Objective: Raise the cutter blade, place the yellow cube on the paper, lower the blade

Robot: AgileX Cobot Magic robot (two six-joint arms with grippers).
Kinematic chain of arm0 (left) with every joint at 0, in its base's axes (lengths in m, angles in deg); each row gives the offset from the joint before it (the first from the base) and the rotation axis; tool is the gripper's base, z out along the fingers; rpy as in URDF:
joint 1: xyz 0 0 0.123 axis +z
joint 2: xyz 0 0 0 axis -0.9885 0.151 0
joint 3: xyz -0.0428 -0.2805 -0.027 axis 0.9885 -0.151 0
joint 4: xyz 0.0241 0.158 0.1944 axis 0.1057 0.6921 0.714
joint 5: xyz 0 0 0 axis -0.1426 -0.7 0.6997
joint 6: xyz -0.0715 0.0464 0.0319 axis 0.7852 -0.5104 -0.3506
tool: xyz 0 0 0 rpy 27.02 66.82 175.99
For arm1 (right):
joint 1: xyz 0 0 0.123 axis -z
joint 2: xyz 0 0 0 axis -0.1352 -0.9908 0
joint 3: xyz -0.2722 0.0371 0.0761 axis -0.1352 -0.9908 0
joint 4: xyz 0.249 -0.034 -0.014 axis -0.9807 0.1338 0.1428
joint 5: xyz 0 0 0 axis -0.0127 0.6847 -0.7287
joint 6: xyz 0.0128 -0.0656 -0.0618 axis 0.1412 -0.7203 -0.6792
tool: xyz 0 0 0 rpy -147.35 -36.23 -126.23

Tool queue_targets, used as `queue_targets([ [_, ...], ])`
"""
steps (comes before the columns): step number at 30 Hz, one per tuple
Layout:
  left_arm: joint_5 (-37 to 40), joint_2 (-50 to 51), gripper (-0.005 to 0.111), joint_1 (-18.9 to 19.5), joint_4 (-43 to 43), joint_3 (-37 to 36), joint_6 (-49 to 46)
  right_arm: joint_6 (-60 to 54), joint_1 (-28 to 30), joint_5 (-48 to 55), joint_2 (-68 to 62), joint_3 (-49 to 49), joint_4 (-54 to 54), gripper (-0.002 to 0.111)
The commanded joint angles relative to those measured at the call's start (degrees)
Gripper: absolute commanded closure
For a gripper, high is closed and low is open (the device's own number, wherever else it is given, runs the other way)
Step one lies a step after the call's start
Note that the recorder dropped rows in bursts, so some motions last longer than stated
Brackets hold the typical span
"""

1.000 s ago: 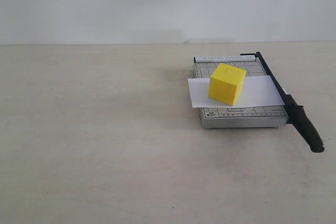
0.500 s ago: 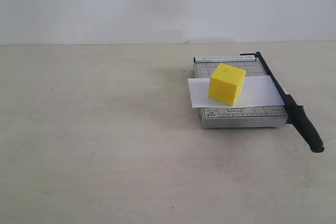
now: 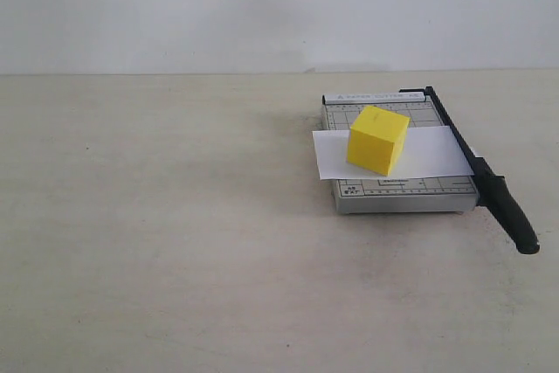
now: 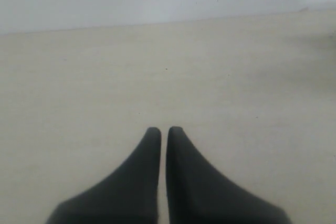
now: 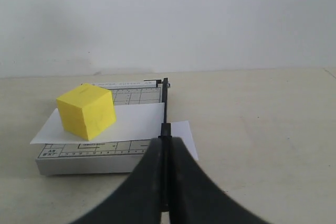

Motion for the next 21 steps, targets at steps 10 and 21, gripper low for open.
queue_targets([
  [10,0.2,-0.2,0.102,0.0,-0.6,-0.2,-0.6,4.7,0.3,-0.7,0.4,-0.2,4.1,0.106],
  [21,0.2,-0.2,0.102,0.0,-0.6,-0.2,-0.6,5.1,0.3,-0.7,0.4,-0.2,4.0,0.106],
])
